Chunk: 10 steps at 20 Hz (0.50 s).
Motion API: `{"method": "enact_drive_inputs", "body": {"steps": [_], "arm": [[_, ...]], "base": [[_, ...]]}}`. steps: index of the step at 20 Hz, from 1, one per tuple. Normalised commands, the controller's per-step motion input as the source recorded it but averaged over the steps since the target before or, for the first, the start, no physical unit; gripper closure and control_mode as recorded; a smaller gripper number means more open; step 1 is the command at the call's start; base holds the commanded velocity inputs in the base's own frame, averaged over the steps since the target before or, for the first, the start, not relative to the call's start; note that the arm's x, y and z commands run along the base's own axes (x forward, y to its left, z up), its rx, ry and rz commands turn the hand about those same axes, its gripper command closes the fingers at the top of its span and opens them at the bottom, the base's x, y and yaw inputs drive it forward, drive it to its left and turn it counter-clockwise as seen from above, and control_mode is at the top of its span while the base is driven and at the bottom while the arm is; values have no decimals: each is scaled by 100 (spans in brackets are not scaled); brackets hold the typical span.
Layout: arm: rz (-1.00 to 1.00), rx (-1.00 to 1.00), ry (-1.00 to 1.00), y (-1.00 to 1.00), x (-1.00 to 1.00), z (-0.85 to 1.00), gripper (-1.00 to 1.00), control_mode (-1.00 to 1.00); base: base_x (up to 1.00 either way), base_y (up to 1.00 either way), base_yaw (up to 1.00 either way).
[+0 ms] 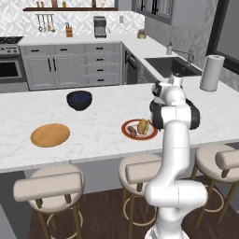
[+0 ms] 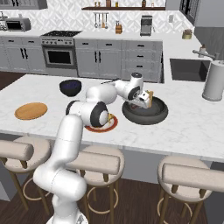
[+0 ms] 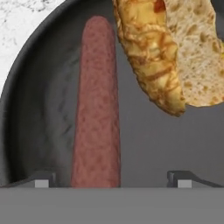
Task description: Place one bun and one sausage from the bowl on each plate.
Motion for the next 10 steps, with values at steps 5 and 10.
{"method": "enact_drive_inputs", "body": {"steps": [5,10], "arm": [[0,0,-5,3,4,-93,100,-100],[0,-5,-3,0,-11,-52,100,-100]], "base": [[0,0,0],[0,0,0]]}}
